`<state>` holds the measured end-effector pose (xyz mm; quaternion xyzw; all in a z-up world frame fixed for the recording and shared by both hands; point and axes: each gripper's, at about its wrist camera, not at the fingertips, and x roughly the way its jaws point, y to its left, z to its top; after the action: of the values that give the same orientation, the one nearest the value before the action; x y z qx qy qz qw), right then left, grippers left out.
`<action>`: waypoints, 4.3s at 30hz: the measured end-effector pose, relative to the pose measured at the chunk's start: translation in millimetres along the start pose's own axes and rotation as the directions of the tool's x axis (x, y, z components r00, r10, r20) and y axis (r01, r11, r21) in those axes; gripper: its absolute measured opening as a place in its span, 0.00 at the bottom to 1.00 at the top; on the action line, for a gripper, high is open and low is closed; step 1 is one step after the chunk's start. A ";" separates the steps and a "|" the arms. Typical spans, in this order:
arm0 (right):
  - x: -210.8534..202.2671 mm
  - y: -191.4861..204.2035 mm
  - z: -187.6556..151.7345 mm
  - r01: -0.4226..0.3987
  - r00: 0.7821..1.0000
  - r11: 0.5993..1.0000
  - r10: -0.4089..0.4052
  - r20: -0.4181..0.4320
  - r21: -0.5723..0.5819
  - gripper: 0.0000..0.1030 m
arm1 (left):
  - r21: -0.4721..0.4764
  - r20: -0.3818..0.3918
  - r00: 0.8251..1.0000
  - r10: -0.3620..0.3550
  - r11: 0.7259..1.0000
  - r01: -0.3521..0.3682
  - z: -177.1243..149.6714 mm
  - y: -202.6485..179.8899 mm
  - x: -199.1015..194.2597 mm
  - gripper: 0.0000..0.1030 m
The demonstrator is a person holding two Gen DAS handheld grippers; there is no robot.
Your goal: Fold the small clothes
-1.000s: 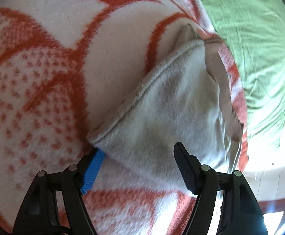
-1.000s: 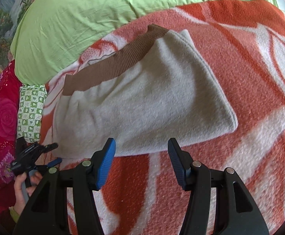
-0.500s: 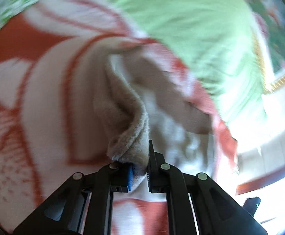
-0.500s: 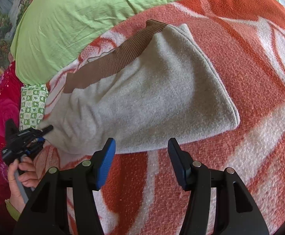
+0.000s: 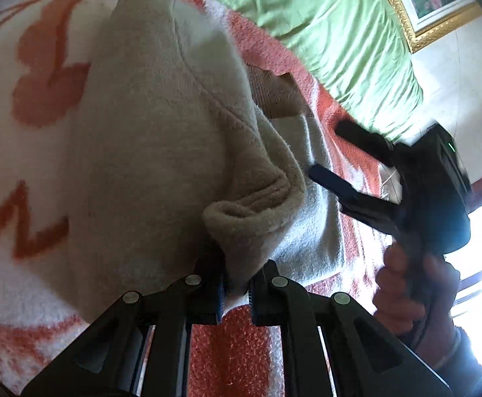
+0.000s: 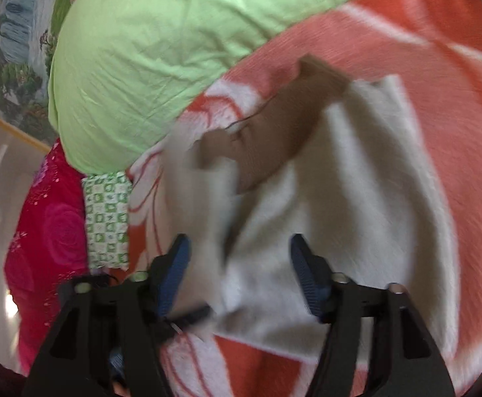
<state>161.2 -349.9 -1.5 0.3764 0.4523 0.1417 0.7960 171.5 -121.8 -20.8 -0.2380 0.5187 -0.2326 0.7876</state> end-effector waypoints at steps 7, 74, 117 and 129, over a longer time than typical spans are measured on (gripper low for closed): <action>87.3 3.3 32.3 -0.124 0.983 0.992 0.127 -0.134 0.032 0.73 | 0.006 -0.011 1.000 -0.004 1.000 0.004 1.7 6.0 -3.7 0.08; -43.8 -53.0 -9.5 0.179 0.977 0.984 -0.181 0.111 0.019 0.15 | -0.062 -0.155 0.987 0.042 0.997 -0.052 66.3 22.7 28.2 0.62; -57.5 -75.7 -15.9 0.347 0.923 0.937 -0.348 0.163 0.032 0.62 | -0.035 -0.169 0.984 0.055 0.998 -0.062 79.6 11.6 40.6 0.73; -43.3 -93.9 7.6 0.300 0.948 0.953 -0.302 0.098 0.035 0.65 | -0.058 -0.182 0.982 0.053 0.996 -0.065 101.0 7.4 82.3 0.83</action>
<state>132.8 -441.5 -40.9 0.3174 0.4646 -0.0051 0.8266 295.1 -153.0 -48.3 -0.2254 0.6017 -0.2132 0.7360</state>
